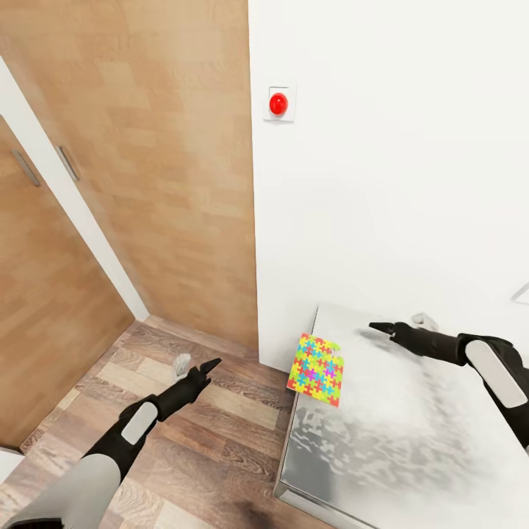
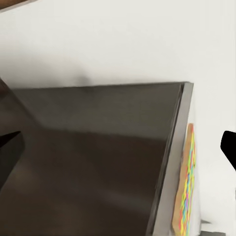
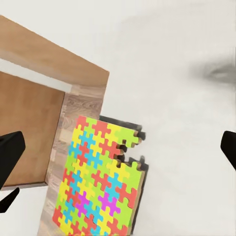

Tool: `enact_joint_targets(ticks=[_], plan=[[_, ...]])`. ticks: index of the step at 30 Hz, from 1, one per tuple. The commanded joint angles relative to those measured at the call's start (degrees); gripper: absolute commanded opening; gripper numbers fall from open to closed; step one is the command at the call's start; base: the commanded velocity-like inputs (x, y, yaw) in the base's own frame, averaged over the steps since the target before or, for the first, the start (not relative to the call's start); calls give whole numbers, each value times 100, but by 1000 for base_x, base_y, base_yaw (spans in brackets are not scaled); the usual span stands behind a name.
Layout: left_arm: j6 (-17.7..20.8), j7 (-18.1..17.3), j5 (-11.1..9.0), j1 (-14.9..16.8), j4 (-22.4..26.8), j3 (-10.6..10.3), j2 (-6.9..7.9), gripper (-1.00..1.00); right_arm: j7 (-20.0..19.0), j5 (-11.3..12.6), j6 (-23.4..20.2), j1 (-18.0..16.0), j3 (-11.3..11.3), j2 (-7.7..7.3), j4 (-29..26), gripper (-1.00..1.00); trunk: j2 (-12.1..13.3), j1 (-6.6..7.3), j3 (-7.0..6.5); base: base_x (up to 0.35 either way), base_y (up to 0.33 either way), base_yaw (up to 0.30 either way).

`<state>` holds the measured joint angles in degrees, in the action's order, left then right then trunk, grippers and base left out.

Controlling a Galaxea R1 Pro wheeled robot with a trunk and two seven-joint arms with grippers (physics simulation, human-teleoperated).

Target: Put all the toys in the child's room - the three board games (two on the bed and one on the table), the two jigsaw puzzles on the table, and the tennis ball on the table - inside the toy box on the table in the child's room.

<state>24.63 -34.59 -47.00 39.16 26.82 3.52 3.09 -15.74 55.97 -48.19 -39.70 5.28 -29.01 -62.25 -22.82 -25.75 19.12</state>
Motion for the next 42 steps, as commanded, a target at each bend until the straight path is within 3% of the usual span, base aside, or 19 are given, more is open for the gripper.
enact_joint_targets(ticks=[1, 17, 32, 42], plan=[[-12, -41, -10, 6, -49, 14, -10, 100, -31, -36, -14, 46, -20, -5, -123, 100, -10, -3, 10, 0, 0, 0], [-468, -158, 70, 24, -300, 1, -108, 100, -26, -57, -30, 290, -121, 29, -714, 100, -10, -3, 10, 0, 0, 0], [-484, -162, 76, 29, -309, -7, -121, 100, -34, -43, -173, 296, -130, 57, -811, 100, -10, -3, 10, 0, 0, -8], [-485, -161, 77, 29, -309, -9, -124, 100, -31, -43, -243, 295, -132, 61, -919, 100, -10, -3, 10, 0, 0, -183]])
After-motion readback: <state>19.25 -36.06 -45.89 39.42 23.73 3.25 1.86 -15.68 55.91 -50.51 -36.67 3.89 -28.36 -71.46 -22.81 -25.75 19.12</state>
